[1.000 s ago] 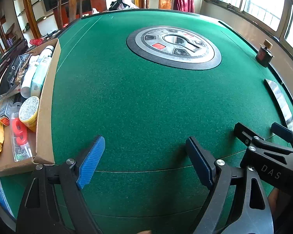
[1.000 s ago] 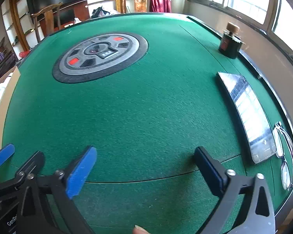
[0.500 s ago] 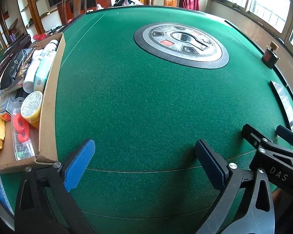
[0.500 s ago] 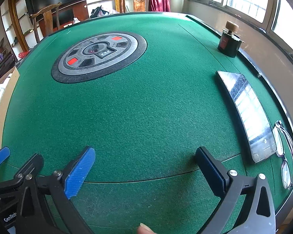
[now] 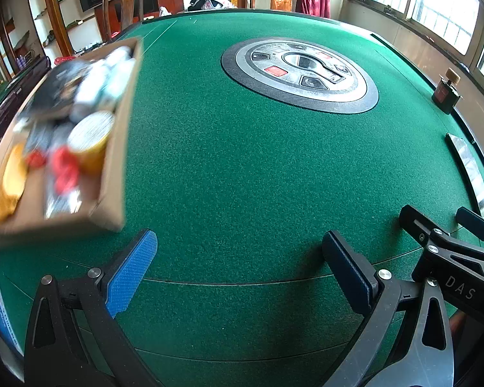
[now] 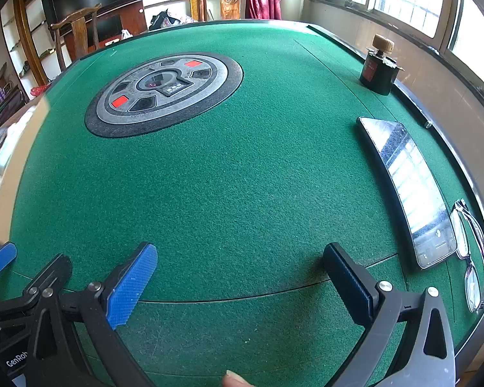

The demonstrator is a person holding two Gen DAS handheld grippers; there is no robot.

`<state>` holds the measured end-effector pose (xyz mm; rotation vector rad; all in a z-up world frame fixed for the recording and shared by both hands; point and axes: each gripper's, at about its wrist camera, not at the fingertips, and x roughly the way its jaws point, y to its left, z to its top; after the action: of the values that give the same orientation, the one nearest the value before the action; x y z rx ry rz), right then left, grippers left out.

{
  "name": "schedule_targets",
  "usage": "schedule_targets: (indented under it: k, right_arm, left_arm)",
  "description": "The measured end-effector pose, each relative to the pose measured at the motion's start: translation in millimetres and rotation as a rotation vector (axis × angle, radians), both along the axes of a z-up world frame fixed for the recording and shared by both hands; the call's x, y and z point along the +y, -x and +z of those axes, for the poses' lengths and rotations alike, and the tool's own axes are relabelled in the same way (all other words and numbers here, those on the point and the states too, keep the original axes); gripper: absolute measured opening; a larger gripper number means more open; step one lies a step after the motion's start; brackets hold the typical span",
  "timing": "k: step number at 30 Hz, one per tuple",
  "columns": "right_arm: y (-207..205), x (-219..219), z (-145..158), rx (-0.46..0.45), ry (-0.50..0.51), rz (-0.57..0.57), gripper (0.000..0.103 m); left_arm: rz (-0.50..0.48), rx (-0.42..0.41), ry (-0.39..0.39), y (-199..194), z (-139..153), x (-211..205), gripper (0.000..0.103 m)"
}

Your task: Organize objects

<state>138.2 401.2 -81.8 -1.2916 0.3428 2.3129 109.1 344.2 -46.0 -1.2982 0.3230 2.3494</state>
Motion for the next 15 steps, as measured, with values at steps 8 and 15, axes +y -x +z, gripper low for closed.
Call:
schedule_targets:
  k: [8, 15]
  right_arm:
    - [-2.8, 9.3, -0.4, -0.001, 0.001, 0.01, 0.103]
    - [-1.1, 1.1, 0.6, -0.002, 0.0, 0.002, 0.103]
  left_arm:
    - [-0.008, -0.001, 0.0, -1.6, 3.7, -17.3, 0.103]
    - [-0.014, -0.002, 0.001, -0.4, 5.6, -30.9, 0.103]
